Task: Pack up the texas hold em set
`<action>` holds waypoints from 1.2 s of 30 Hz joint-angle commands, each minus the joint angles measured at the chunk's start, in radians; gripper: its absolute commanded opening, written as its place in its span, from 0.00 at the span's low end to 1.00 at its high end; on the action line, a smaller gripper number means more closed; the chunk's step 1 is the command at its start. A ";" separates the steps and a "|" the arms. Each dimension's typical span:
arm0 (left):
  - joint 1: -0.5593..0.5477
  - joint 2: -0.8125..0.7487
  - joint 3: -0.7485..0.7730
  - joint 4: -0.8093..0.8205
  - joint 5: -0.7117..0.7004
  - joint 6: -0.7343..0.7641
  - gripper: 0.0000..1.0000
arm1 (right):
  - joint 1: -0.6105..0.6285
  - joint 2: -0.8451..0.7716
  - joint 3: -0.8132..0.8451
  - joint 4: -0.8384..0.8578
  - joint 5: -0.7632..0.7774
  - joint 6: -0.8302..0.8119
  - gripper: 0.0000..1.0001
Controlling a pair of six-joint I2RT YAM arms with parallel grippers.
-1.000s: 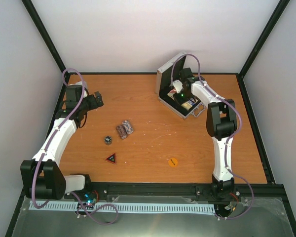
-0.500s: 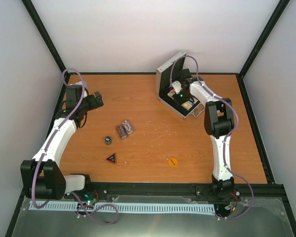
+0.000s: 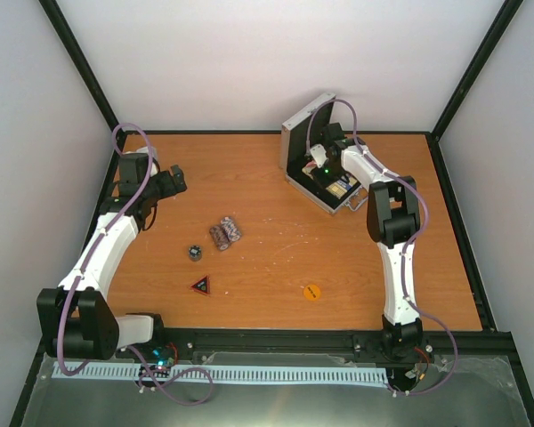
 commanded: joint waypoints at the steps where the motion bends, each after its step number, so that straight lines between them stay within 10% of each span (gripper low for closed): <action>1: -0.001 0.003 0.029 -0.007 0.012 0.027 1.00 | 0.004 0.028 0.026 0.001 0.014 -0.001 0.03; 36: 0.000 0.038 0.045 -0.013 0.016 0.027 1.00 | 0.003 0.001 0.007 -0.003 0.022 0.001 0.32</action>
